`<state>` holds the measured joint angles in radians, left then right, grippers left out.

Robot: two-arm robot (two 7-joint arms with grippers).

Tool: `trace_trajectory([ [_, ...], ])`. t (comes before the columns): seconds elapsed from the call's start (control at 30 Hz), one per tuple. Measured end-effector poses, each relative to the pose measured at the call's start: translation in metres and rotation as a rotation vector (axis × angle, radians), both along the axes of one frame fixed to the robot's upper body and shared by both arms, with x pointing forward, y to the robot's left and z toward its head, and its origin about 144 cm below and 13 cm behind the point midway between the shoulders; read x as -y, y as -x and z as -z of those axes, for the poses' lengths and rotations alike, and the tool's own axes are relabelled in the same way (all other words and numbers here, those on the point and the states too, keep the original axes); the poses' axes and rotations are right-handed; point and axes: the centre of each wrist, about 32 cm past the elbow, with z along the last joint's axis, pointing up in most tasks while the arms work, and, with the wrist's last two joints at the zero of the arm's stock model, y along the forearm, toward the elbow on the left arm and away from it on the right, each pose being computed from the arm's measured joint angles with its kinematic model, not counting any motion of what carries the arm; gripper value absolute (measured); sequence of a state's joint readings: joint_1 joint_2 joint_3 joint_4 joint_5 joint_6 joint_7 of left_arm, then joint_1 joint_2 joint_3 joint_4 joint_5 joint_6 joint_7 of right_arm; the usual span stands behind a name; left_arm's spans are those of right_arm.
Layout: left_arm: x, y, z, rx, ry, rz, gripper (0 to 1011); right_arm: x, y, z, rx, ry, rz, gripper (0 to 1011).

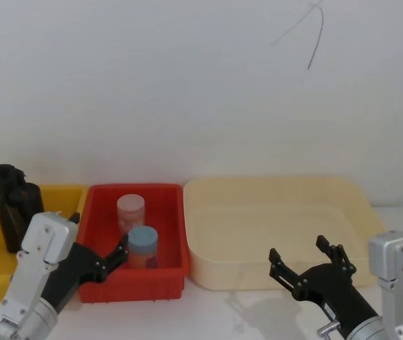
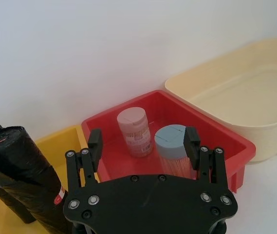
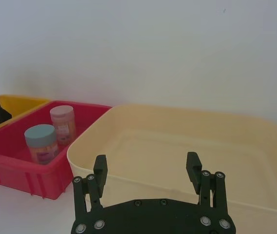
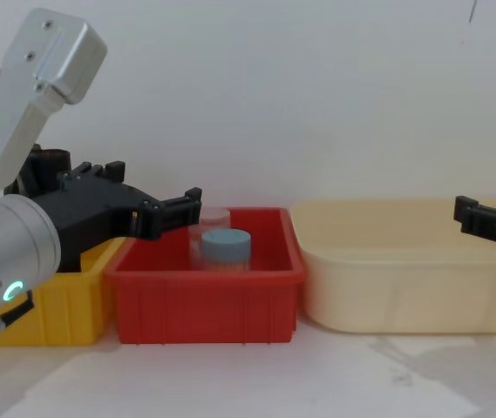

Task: Pick up the garbage bag with the one hand and transfer it to the other hand.

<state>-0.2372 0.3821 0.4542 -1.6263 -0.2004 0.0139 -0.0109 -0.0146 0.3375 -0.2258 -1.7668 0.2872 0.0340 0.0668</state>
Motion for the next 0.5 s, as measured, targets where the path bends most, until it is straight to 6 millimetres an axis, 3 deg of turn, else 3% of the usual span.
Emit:
trace_trajectory([
  [0.5,0.0000,0.0000,0.0000,0.000,0.000,0.000,1002,0.0000,0.0000,0.0000,0.000,0.000,0.000,1001],
])
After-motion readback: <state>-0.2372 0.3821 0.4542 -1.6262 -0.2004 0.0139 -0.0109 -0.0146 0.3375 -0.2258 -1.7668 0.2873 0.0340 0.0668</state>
